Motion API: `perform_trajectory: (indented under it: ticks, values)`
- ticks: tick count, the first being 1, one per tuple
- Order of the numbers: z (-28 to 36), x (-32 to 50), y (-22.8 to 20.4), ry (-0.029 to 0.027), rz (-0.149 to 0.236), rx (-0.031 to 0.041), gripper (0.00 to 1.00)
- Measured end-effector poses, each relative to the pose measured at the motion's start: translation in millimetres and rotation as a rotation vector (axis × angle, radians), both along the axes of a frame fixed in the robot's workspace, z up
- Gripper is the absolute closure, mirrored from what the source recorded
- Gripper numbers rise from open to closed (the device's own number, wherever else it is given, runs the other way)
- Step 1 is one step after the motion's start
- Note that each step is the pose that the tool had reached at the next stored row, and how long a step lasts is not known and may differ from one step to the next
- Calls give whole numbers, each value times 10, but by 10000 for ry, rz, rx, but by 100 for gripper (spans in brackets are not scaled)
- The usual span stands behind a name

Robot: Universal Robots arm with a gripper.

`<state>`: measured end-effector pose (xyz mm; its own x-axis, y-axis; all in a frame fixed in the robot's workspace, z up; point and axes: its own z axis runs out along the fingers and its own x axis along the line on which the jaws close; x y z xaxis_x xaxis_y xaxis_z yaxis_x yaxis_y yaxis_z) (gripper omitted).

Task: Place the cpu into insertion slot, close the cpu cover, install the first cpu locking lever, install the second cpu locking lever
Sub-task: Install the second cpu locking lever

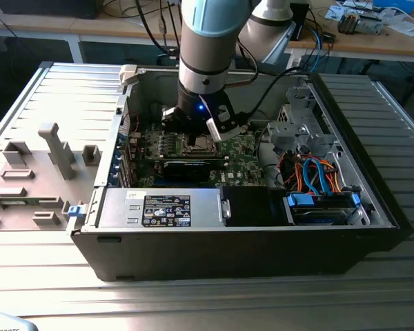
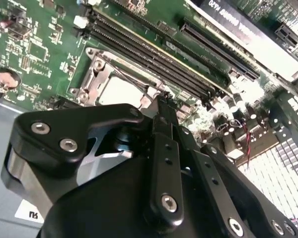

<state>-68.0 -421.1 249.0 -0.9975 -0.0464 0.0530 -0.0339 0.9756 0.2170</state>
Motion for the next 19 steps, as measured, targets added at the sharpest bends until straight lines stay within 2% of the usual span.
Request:
perform_trajectory:
  ticks: [11, 15, 19]
  values:
    - [-236, -107, 0, 0, 0, 13, 89]
    - [-367, -176, -1, 0, 3, 21, 89]
    - [-419, -177, 2, 0, 40, 58, 89]
